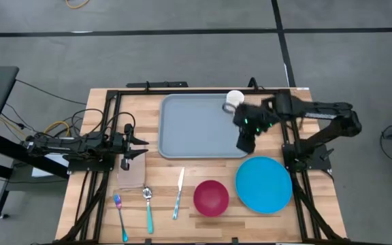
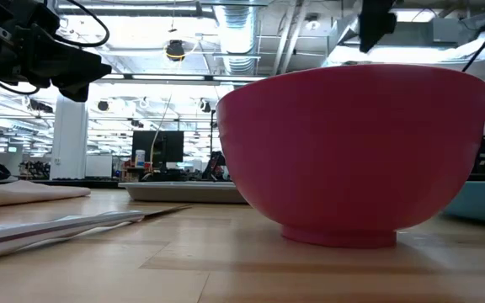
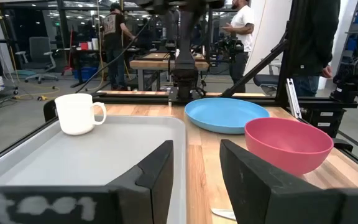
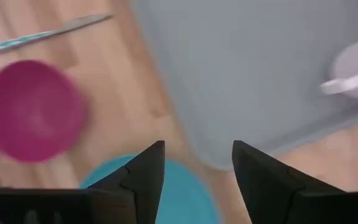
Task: Set up tray
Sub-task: Put the blue plate on the gray tray
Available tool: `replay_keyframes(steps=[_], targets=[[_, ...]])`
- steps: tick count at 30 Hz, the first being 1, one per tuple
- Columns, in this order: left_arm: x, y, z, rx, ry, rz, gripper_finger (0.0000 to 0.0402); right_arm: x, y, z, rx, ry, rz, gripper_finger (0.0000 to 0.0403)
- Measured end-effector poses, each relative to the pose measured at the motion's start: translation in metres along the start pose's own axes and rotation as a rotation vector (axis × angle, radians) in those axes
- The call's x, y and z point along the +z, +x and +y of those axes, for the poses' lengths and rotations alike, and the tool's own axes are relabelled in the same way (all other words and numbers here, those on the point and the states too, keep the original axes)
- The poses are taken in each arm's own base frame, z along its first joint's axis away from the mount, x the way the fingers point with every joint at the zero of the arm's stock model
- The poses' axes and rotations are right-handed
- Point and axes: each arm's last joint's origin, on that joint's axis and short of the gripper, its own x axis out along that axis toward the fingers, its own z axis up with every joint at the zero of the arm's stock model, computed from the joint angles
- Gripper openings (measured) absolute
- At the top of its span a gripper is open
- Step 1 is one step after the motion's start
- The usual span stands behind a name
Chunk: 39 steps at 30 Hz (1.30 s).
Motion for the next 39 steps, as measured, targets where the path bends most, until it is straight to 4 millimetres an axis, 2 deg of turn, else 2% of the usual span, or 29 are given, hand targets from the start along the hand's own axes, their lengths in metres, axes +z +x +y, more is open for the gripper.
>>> replay_keyframes(steps=[5, 13, 18, 23, 27, 31, 39], targets=[[0.000, 0.000, 0.000, 0.000, 0.000, 0.000, 0.0122, -0.024, 0.008, 0.048, 0.046, -0.002, 0.065, 0.0171], [0.000, 0.000, 0.000, 0.000, 0.000, -0.001, 0.0122, -0.074, 0.047, 0.106, 0.017, 0.042, 0.198, 0.0171], [0.000, 0.000, 0.000, 0.000, 0.000, -0.001, 0.0122, -0.086, 0.074, 0.141, 0.034, 0.141, 0.198, 0.0166], [0.000, 0.000, 0.000, 0.000, 0.000, -0.001, 0.0122, -0.091, 0.112, 0.167, 0.007, 0.233, 0.235, 0.0161], [0.000, 0.000, 0.000, 0.000, 0.000, -0.001, 0.0122, -0.093, 0.144, 0.176, -0.050, 0.277, 0.292, 0.0159], [0.000, 0.000, 0.000, 0.000, 0.000, -0.001, 0.0122, -0.092, 0.166, 0.179, -0.075, 0.304, 0.317, 0.0160], [0.000, 0.000, 0.000, 0.000, 0.000, -0.001, 0.0122, -0.088, 0.181, 0.178, -0.108, 0.321, 0.308, 0.0153]])
